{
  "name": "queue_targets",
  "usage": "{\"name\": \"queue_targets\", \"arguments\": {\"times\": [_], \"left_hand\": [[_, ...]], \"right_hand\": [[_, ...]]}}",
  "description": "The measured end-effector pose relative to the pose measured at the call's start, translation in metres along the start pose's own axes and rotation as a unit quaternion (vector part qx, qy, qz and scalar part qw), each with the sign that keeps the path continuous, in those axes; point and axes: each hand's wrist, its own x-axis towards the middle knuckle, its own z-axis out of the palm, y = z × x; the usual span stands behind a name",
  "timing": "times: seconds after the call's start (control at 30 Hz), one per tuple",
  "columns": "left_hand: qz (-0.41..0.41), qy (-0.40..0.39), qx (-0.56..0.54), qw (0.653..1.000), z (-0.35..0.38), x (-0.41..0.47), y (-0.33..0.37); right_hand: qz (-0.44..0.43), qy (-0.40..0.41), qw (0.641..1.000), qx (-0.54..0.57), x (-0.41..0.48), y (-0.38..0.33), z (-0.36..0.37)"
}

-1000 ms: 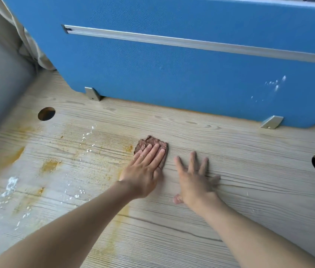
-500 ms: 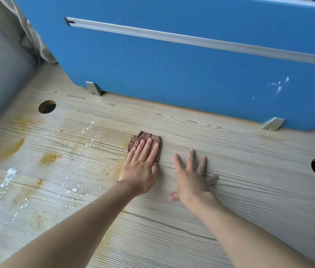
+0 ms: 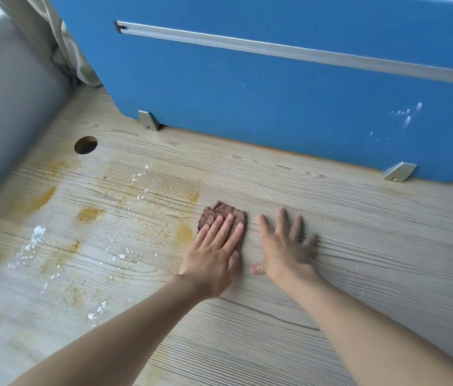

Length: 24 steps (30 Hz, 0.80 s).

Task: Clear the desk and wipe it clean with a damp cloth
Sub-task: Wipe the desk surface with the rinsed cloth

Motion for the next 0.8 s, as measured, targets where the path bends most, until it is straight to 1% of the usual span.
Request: {"name": "queue_targets", "arguments": {"times": [0.07,0.17,0.27,0.3,0.4,0.47,0.5,0.57,0.63,0.67,0.8], "left_hand": [[0.007,-0.005,0.002,1.000,0.000,-0.004,-0.012],[-0.062,0.021,-0.021,0.998,-0.005,0.010,-0.028],[-0.084,0.015,-0.023,0.996,-0.003,0.010,-0.019],[-0.075,0.013,-0.023,0.997,0.000,0.002,-0.012],[-0.011,-0.002,0.009,1.000,0.005,-0.022,-0.008],[-0.004,-0.013,0.011,1.000,0.002,-0.020,-0.019],[-0.018,-0.014,0.003,1.000,0.000,-0.014,-0.023],[-0.071,0.002,-0.019,0.997,0.000,-0.002,-0.027],[-0.101,0.012,-0.029,0.994,0.003,0.000,-0.017],[-0.098,0.007,-0.027,0.995,0.006,-0.005,-0.011],[-0.036,-0.005,-0.010,0.999,0.014,-0.041,0.002]], "right_hand": [[-0.024,0.004,1.000,-0.005,-0.007,-0.001,0.006],[-0.026,-0.035,0.999,-0.001,-0.020,-0.001,0.017],[-0.027,-0.046,0.998,-0.041,-0.025,-0.002,0.024],[-0.024,-0.044,0.998,-0.041,-0.024,-0.003,0.024],[-0.017,-0.048,0.998,-0.036,-0.024,-0.007,0.021],[-0.016,-0.052,0.998,-0.037,-0.026,-0.007,0.019],[-0.016,-0.055,0.998,-0.035,-0.025,-0.007,0.020],[-0.016,-0.058,0.998,-0.027,-0.024,-0.007,0.019],[-0.014,-0.058,0.998,-0.022,-0.025,-0.007,0.019],[-0.014,-0.058,0.998,-0.022,-0.025,-0.008,0.019],[-0.020,-0.054,0.998,-0.020,-0.025,-0.006,0.019]]}}
